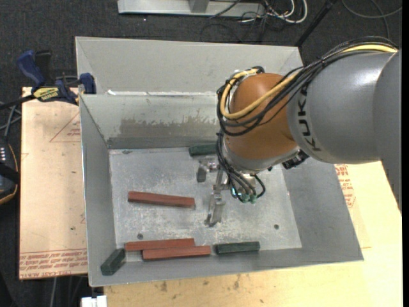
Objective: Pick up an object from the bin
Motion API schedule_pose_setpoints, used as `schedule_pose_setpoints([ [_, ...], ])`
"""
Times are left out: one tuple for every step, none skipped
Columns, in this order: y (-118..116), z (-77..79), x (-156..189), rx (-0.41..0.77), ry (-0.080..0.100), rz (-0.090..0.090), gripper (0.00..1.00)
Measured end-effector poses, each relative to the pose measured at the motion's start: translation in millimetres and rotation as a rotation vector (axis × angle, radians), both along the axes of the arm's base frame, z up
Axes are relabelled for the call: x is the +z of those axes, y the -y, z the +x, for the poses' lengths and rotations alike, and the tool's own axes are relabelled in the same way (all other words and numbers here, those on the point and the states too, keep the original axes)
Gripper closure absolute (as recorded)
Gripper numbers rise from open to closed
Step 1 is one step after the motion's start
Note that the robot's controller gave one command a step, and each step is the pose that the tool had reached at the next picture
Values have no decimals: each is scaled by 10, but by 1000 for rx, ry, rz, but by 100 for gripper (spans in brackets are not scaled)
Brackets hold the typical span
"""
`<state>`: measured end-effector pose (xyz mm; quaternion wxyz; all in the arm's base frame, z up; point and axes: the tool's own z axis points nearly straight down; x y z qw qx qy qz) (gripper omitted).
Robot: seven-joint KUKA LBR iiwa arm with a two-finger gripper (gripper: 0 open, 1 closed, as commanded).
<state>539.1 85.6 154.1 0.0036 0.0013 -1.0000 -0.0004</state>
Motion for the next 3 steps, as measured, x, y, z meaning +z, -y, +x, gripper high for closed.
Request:
schedule_pose_setpoints([
  [3,19,36,-2,7,1,0],
  [-103,331,-362,-46,19,2,0],
  [-156,7,-840,-301,7,0,100],
])
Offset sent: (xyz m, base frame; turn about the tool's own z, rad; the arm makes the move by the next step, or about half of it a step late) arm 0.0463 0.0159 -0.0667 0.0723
